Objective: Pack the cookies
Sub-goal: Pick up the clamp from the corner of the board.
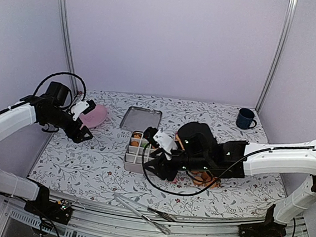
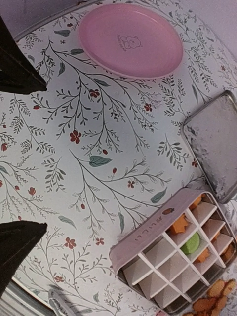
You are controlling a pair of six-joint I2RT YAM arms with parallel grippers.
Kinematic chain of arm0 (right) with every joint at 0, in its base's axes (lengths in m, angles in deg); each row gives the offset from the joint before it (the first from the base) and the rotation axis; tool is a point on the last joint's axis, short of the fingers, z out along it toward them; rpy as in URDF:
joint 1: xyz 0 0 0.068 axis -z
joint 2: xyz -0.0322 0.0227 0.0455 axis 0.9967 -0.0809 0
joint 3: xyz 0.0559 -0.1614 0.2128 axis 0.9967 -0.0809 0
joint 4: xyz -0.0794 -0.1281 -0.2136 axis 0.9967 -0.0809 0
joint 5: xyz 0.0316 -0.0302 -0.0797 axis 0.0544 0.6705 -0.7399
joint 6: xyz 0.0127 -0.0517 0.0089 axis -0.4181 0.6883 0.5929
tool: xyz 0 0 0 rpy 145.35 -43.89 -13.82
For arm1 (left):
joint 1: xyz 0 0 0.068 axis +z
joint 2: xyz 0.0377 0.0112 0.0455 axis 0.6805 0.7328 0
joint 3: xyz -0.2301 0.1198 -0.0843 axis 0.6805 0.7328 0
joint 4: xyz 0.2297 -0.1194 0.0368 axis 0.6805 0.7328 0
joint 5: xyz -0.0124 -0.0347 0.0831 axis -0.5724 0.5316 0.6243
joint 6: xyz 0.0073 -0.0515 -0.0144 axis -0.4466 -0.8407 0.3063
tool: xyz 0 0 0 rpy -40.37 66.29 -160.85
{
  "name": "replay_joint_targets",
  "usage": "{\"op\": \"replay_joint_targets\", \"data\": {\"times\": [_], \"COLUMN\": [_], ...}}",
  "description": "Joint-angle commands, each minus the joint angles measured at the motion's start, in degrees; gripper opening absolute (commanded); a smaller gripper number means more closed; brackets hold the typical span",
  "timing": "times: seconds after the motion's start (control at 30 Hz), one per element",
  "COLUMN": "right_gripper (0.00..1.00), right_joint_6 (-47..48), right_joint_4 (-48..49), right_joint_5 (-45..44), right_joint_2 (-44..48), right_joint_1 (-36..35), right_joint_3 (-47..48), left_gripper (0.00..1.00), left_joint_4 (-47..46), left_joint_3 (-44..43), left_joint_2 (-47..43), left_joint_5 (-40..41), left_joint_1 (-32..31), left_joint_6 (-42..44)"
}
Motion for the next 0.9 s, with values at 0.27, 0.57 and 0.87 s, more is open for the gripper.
{"op": "replay_joint_targets", "data": {"times": [0.27, 0.57, 0.87], "right_gripper": [0.48, 0.39, 0.26], "right_joint_6": [4.2, 6.0, 6.8], "right_joint_4": [-18.0, -21.5, -23.2], "right_joint_5": [14.7, 13.0, 9.0], "right_joint_2": [-14.2, -17.2, -20.8], "right_joint_1": [-6.3, -6.6, -7.1], "right_joint_3": [5.1, 5.0, 6.2], "left_gripper": [0.89, 0.89, 0.89], "left_joint_4": [0.0, 0.4, 0.6], "left_joint_3": [1.6, 1.4, 1.6], "left_joint_2": [-1.8, -1.8, -1.9], "left_joint_5": [-0.5, -0.5, -0.7], "left_joint_1": [-0.6, -0.6, -0.7], "left_joint_6": [1.3, 1.4, 1.4]}}
